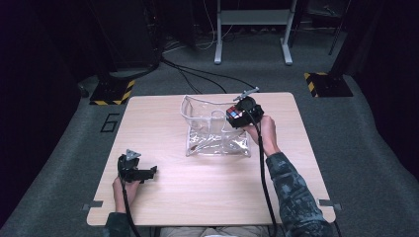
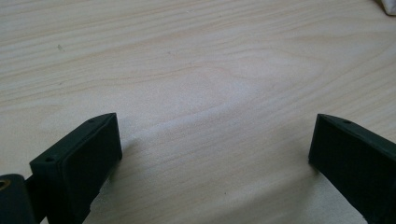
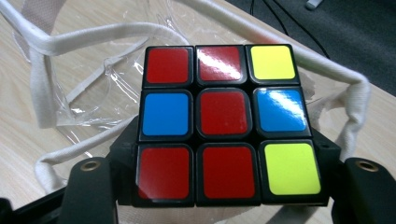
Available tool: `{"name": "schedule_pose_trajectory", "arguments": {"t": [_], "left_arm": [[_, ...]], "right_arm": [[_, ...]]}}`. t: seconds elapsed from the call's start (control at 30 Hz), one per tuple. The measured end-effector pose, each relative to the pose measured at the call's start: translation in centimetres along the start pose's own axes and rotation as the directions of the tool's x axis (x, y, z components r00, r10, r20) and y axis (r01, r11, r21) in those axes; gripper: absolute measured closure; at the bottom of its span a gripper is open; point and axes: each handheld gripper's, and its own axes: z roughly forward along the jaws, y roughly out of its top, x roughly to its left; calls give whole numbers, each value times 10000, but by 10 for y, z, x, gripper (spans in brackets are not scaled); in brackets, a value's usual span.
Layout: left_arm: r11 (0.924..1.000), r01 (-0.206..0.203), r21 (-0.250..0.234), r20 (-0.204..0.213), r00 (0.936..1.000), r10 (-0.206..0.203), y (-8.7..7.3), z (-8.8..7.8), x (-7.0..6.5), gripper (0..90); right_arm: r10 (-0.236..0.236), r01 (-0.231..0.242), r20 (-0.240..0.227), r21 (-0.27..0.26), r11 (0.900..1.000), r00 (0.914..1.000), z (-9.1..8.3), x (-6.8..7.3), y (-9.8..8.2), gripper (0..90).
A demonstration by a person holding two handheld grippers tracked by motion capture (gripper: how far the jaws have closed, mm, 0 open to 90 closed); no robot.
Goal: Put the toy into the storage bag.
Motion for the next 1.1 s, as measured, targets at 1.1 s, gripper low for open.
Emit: {"name": "schedule_pose_trajectory", "arguments": {"t": [1.1], "left_arm": [[10000,-20,7,-12,10000,20,0,0,0,23]], "right_arm": [[-334,320,-389,-342,9989,9987,-15,13,-4,14]]}}
